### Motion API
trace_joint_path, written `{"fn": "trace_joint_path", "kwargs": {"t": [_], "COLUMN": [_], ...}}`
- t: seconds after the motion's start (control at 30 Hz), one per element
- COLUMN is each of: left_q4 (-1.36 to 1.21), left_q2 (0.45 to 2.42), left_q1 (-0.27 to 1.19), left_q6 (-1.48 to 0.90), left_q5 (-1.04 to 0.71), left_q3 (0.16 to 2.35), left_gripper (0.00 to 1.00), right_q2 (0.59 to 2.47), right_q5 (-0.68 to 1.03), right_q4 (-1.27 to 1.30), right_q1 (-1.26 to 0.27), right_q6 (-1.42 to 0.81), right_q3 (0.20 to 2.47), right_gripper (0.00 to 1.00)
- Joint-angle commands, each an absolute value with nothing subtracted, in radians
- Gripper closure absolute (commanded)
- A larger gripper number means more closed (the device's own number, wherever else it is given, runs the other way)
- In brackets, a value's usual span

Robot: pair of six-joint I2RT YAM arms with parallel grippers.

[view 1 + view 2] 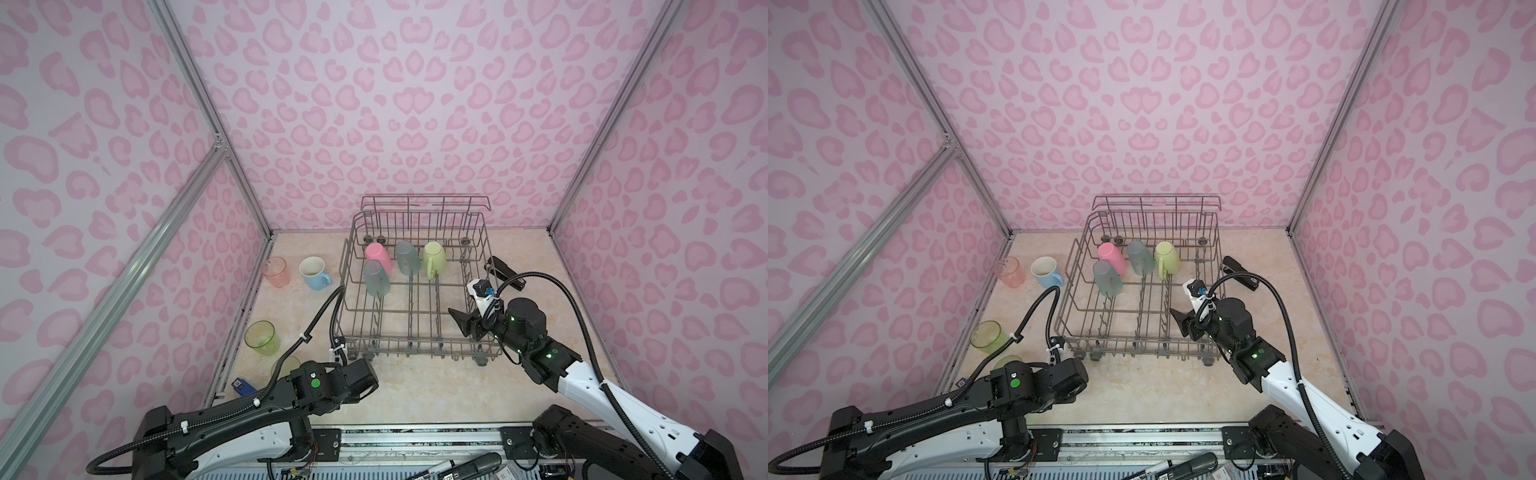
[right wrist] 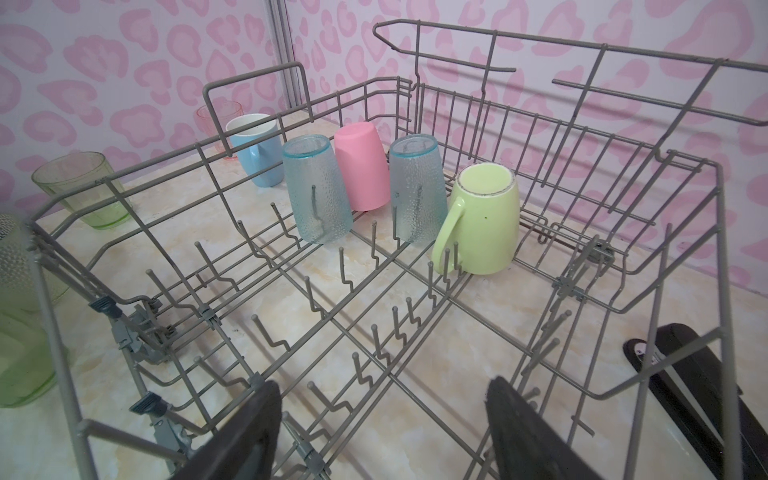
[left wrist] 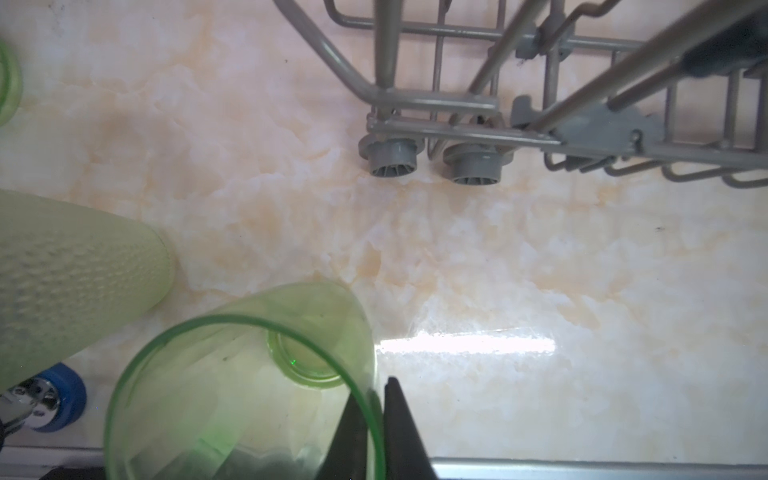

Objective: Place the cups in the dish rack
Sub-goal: 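Lower the left gripper into the green faceted glass rim and close it, then lift the green glass toward the rack with the left gripper while the right gripper rises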

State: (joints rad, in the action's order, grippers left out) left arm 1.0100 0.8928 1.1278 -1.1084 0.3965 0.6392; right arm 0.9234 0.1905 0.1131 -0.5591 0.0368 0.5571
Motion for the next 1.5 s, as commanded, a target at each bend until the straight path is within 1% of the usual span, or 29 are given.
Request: {"fn": "trace_joint_path", "kwargs": {"t": [0.0,0.27,0.53,0.83,1.03,1.33,1.47], "left_q4": [1.023,1.047,1.09,1.151,1.187,1.186,1.119], "left_q2": [0.904,0.908,0.899,0.902,0.919,0.922,0.926], "left_q1": [1.127,1.129,1.128,1.129,1.127,1.116,1.084], "left_q6": [-1.088,-1.063,-1.021,-0.956,-0.911,-0.834,-0.765], "left_q5": [0.426,0.434,0.456,0.492,0.486,0.46,0.433], "left_q3": [0.655,0.701,0.778,0.94,1.066,1.23,1.302], "left_gripper": [0.92,0.96,0.96,0.96,0.96,0.96,0.96], "right_q2": [0.917,0.911,0.904,0.916,0.926,0.944,0.97], "right_q5": [0.189,0.193,0.198,0.195,0.194,0.196,0.194], "right_q4": [0.13,0.129,0.129,0.129,0.132,0.13,0.118], "right_q1": [-0.559,-0.556,-0.552,-0.552,-0.55,-0.549,-0.55], "right_q6": [0.031,0.031,0.023,0.019,0.018,0.012,0.011], "right_q3": [0.548,0.548,0.543,0.543,0.544,0.555,0.578], "right_gripper": [0.23,0.23,0.23,0.23,0.23,0.23,0.23]}}
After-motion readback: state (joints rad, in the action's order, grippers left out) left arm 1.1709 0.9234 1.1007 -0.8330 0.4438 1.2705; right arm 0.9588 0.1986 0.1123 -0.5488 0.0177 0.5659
